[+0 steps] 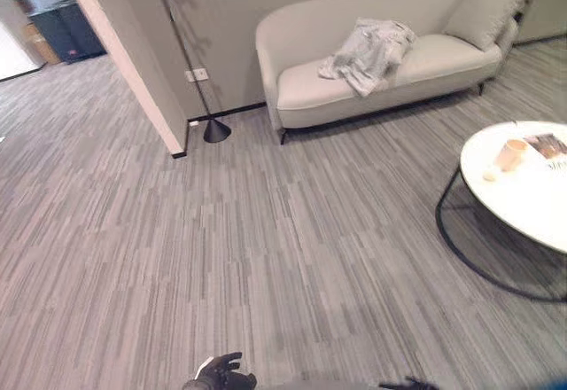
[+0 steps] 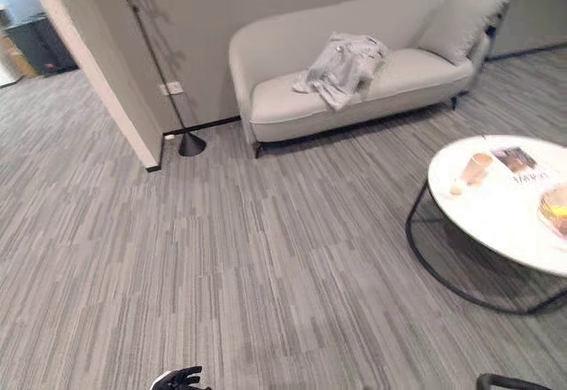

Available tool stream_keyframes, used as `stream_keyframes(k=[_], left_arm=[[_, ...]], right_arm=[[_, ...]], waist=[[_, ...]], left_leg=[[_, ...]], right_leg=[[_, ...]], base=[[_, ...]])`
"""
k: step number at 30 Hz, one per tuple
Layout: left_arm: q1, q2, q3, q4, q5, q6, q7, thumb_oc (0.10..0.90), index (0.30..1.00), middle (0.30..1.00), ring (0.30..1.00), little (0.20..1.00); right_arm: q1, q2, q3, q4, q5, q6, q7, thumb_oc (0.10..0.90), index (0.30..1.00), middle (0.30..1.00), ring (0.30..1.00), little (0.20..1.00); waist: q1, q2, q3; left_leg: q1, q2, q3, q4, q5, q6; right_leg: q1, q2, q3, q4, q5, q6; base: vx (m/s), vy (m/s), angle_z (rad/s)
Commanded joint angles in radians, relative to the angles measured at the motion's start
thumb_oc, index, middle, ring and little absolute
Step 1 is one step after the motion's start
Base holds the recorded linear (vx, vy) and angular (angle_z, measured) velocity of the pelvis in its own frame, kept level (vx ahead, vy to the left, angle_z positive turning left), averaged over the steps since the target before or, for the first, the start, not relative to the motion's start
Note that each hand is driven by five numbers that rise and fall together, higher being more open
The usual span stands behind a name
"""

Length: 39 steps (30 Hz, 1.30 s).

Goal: Hang the clothes on the sofa on the clothes rack.

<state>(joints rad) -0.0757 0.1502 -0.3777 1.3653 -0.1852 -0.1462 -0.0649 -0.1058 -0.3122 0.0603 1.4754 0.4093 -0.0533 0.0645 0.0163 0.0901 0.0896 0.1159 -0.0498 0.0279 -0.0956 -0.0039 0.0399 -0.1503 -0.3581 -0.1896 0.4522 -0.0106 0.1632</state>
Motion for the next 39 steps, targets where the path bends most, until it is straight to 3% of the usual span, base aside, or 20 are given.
stream_keyframes(k=[1, 4, 7, 10, 12, 15, 16, 17, 19, 20, 21, 23, 25, 26, 28, 29, 31, 35, 38, 39], left_arm=[[0.01, -0.046, -0.021, 0.052, 0.067, 0.007, -0.028, 0.8, 0.9, 0.9, 0.9, 0.9], [-0.012, -0.049, -0.042, 0.034, 0.075, 0.005, -0.028, 0.8, 0.9, 0.9, 0.9, 0.9], [-0.047, -0.059, -0.111, 0.01, 0.118, 0.001, -0.032, 0.8, 0.9, 0.9, 0.9, 0.9], [-0.064, -0.063, -0.157, 0.006, 0.155, -0.001, -0.045, 0.8, 0.9, 0.9, 0.9, 0.9], [-0.053, -0.062, -0.153, 0.006, 0.153, 0.0, -0.048, 0.8, 0.9, 0.9, 0.9, 0.9], [-0.046, -0.065, -0.139, 0.011, 0.146, 0.007, -0.04, 0.8, 0.9, 0.9, 0.9, 0.9], [-0.047, -0.066, -0.13, 0.015, 0.145, 0.014, -0.039, 0.8, 0.9, 0.9, 0.9, 0.9], [-0.047, -0.066, -0.13, 0.015, 0.145, 0.014, -0.039, 0.8, 0.9, 0.9, 0.9, 0.9], [-0.064, -0.066, -0.133, 0.014, 0.144, 0.016, -0.028, 0.8, 0.9, 0.9, 0.9, 0.9], [-0.074, -0.061, -0.15, -0.001, 0.154, 0.011, -0.02, 0.8, 0.9, 0.9, 0.9, 0.9], [-0.087, -0.051, -0.164, -0.024, 0.162, 0.001, -0.006, 0.8, 0.9, 0.9, 0.9, 0.9], [-0.097, -0.039, -0.181, -0.049, 0.178, -0.011, 0.008, 0.8, 0.9, 0.9, 0.9, 0.9], [-0.11, -0.026, -0.205, -0.102, 0.179, -0.02, 0.019, 0.8, 0.9, 0.9, 0.9, 0.9], [-0.11, -0.02, -0.199, -0.12, 0.162, -0.02, 0.026, 0.8, 0.9, 0.9, 0.9, 0.9], [-0.096, -0.003, -0.163, -0.107, 0.132, -0.018, 0.035, 0.8, 0.9, 0.9, 0.9, 0.9], [-0.083, 0.006, -0.094, -0.054, 0.084, -0.013, 0.058, 0.8, 0.9, 0.9, 0.9, 0.9], [-0.068, 0.006, -0.037, 0.013, 0.042, -0.002, 0.067, 0.8, 0.9, 0.9, 0.9, 0.9], [0.004, 0.012, 0.042, 0.084, 0.016, 0.021, 0.064, 0.8, 0.9, 0.9, 0.9, 0.9], [0.057, 0.016, 0.077, 0.11, 0.03, 0.027, 0.053, 0.8, 0.9, 0.9, 0.9, 0.9], [0.064, 0.02, 0.096, 0.121, 0.042, 0.034, 0.041, 0.8, 0.9, 0.9, 0.9, 0.9]], right_arm=[[0.045, 0.042, 0.026, 0.089, -0.012, 0.037, 0.018, 0.8, 0.9, 0.9, 0.9, 0.9], [0.037, 0.038, 0.056, 0.098, -0.058, 0.04, 0.001, 0.8, 0.9, 0.9, 0.9, 0.9], [0.031, 0.045, 0.067, 0.122, -0.064, 0.052, 0.003, 0.8, 0.9, 0.9, 0.9, 0.9], [0.034, 0.055, 0.067, 0.131, -0.057, 0.06, 0.014, 0.8, 0.9, 0.9, 0.9, 0.9], [0.04, 0.053, 0.075, 0.131, -0.065, 0.062, 0.017, 0.8, 0.9, 0.9, 0.9, 0.9], [0.036, 0.053, 0.088, 0.126, -0.09, 0.061, 0.014, 0.8, 0.9, 0.9, 0.9, 0.9], [0.035, 0.049, 0.097, 0.119, -0.103, 0.06, 0.012, 0.8, 0.9, 0.9, 0.9, 0.9], [0.035, 0.05, 0.097, 0.119, -0.103, 0.06, 0.012, 0.8, 0.9, 0.9, 0.9, 0.9], [0.022, 0.048, 0.112, 0.106, -0.111, 0.051, -0.001, 0.8, 0.9, 0.9, 0.9, 0.9], [0.015, 0.05, 0.139, 0.086, -0.134, 0.039, -0.019, 0.8, 0.9, 0.9, 0.9, 0.9], [0.006, 0.048, 0.158, 0.075, -0.158, 0.036, -0.034, 0.8, 0.9, 0.9, 0.9, 0.9], [-0.004, 0.048, 0.177, 0.068, -0.179, 0.038, -0.042, 0.8, 0.9, 0.9, 0.9, 0.9], [-0.032, 0.041, 0.205, 0.068, -0.198, 0.043, -0.056, 0.8, 0.9, 0.9, 0.9, 0.9], [-0.046, 0.041, 0.216, 0.071, -0.204, 0.043, -0.062, 0.8, 0.9, 0.9, 0.9, 0.9], [-0.095, 0.039, 0.245, 0.044, -0.203, 0.038, -0.061, 0.8, 0.9, 0.9, 0.9, 0.9], [-0.117, 0.074, 0.285, 0.012, -0.199, 0.02, -0.063, 0.8, 0.9, 0.9, 0.9, 0.9], [-0.127, 0.118, 0.33, -0.024, -0.218, 0.021, -0.068, 0.8, 0.9, 0.9, 0.9, 0.9], [-0.119, 0.154, 0.36, -0.049, -0.265, 0.028, -0.068, 0.8, 0.9, 0.9, 0.9, 0.9], [-0.076, 0.159, 0.328, -0.021, -0.28, 0.037, -0.059, 0.8, 0.9, 0.9, 0.9, 0.9], [-0.042, 0.156, 0.308, 0.014, -0.293, 0.04, -0.033, 0.8, 0.9, 0.9, 0.9, 0.9]], waist=[[-0.03, 0.009, 0.048], [-0.047, -0.013, 0.055], [-0.082, -0.023, 0.056], [-0.11, -0.007, 0.05], [-0.11, -0.003, 0.031], [-0.113, 0.012, 0.014], [-0.107, 0.035, 0.002], [-0.109, 0.031, 0.001], [-0.103, 0.043, -0.004], [-0.091, 0.022, -0.002], [-0.072, 0.007, 0.015], [-0.059, -0.017, 0.022], [-0.017, -0.035, 0.052], [0.008, -0.04, 0.057], [0.058, -0.049, 0.054], [0.103, -0.041, 0.041], [0.16, -0.041, 0.039], [0.195, -0.045, 0.031], [0.211, -0.072, -0.011], [0.22, -0.094, -0.046]], left_leg=[[0.023, -0.035, -0.059, 0.008, -0.067, 0.036], [0.07, -0.045, -0.07, 0.008, -0.115, 0.027], [0.135, -0.037, -0.118, 0.008, -0.17, 0.018], [0.2, -0.002, -0.15, 0.008, -0.216, 0.005], [0.215, 0.019, -0.157, 0.008, -0.227, 0.0], [0.226, 0.058, -0.146, 0.02, -0.196, -0.016], [0.205, 0.095, -0.14, 0.103, -0.116, -0.049], [0.201, 0.091, -0.143, 0.102, -0.112, -0.049], [0.136, 0.116, -0.128, 0.259, 0.035, -0.104], [0.057, 0.112, -0.121, 0.433, 0.141, -0.128], [-0.009, 0.103, -0.129, 0.567, 0.181, -0.137], [-0.052, 0.094, -0.112, 0.621, 0.187, -0.116], [-0.162, 0.067, -0.067, 0.689, 0.088, -0.082], [-0.222, 0.047, -0.058, 0.689, 0.062, -0.073], [-0.294, -0.006, -0.055, 0.55, 0.014, -0.048], [-0.321, -0.027, -0.073, 0.265, 0.062, -0.046], [-0.387, -0.033, -0.129, 0.049, 0.163, -0.062], [-0.407, -0.042, -0.174, 0.025, 0.207, -0.066], [-0.383, -0.068, -0.173, 0.103, 0.202, -0.033], [-0.335, -0.091, -0.174, 0.104, 0.166, -0.001]], right_leg=[[-0.075, 0.171, 0.043, 0.015, 0.059, -0.046], [-0.115, 0.219, -0.031, -0.18, 0.082, -0.053], [-0.153, 0.257, -0.011, -0.391, 0.158, -0.033], [-0.176, 0.26, 0.025, -0.467, 0.211, -0.012], [-0.149, 0.258, 0.011, -0.473, 0.214, -0.029], [-0.144, 0.279, 0.001, -0.422, 0.194, -0.049], [-0.111, 0.312, -0.003, -0.402, 0.159, -0.073], [-0.113, 0.307, -0.004, -0.404, 0.161, -0.072], [-0.041, 0.332, -0.009, -0.434, 0.132, -0.099], [0.023, 0.328, -0.013, -0.482, 0.113, -0.127], [0.071, 0.326, -0.005, -0.513, 0.11, -0.145], [0.096, 0.308, -0.001, -0.531, 0.105, -0.149], [0.14, 0.293, 0.02, -0.54, 0.078, -0.147], [0.154, 0.284, 0.033, -0.54, 0.065, -0.14], [0.184, 0.289, 0.057, -0.54, 0.042, -0.127], [0.238, 0.329, 0.079, -0.54, -0.01, -0.12], [0.311, 0.356, 0.123, -0.54, -0.07, -0.132], [0.384, 0.358, 0.181, -0.54, -0.108, -0.131], [0.432, 0.307, 0.187, -0.492, -0.138, -0.107], [0.388, 0.273, 0.178, -0.335, -0.102, -0.069]], base=[[0.24, -0.016, -0.3], [0.28, -0.091, -0.13], [0.32, -0.067, 0.25], [0.46, -0.099, 0.54], [0.37, -0.126, 0.76], [0.3, -0.114, 0.04], [0.36, -0.152, -0.08], [0.38, -0.156, -0.02], [0.36, -0.141, -0.03], [0.47, -0.201, 0.18], [0.33, -0.16, 0.22], [0.24, -0.117, 0.11], [0.32, -0.082, -0.16], [0.35, -0.019, -0.22], [0.48, -0.009, -0.27], [0.64, -0.001, -0.4], [0.61, -0.013, -0.35], [0.39, 0.046, -0.77], [0.6, 0.193, -0.75], [0.34, 0.128, 0.02]])
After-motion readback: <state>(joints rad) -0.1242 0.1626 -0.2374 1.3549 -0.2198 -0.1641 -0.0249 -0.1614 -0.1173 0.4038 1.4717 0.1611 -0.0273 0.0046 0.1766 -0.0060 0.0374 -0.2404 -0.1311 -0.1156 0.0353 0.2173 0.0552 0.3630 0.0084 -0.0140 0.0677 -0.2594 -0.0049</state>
